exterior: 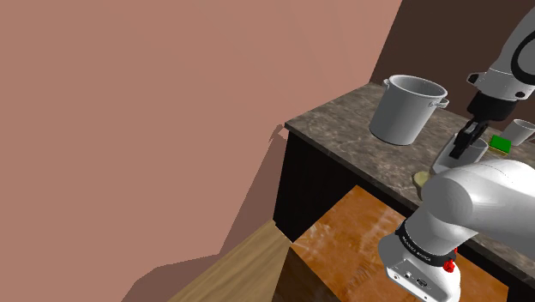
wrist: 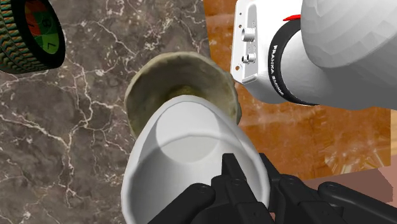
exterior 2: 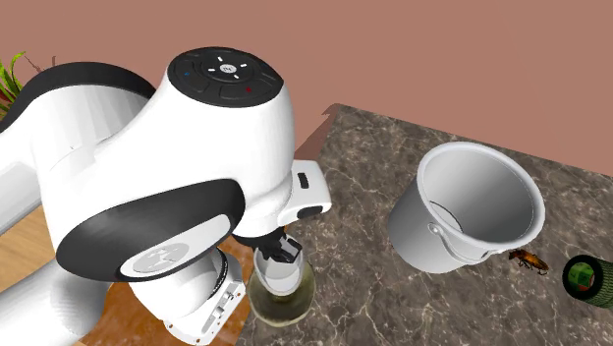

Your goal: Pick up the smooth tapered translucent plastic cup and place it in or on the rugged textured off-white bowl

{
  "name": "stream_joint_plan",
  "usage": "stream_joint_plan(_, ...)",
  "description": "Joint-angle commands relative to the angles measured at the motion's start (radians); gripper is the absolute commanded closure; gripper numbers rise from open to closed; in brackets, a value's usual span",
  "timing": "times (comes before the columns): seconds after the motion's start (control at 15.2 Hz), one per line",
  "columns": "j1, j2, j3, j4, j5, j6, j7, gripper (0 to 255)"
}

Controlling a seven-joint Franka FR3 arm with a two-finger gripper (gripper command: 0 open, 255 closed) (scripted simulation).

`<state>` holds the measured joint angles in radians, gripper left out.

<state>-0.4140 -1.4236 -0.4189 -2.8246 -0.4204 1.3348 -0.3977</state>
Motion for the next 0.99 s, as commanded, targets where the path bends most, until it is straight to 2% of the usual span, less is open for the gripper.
stream_joint_plan(0.0, 0.0, 0.0, 0.0, 0.0, 0.0, 0.0, 0.0, 0)
stream_joint_plan(0.33, 0.0, 0.0, 0.0, 0.0, 0.0, 0.0, 0.0, 0)
stream_joint_plan(0.59, 0.039, 0.081, 0.052, 0.145, 0.054, -0.061, 0.004, 0)
stream_joint_plan(0.92, 0.039, 0.082, 0.052, 0.145, 0.054, -0.061, 0.004, 0)
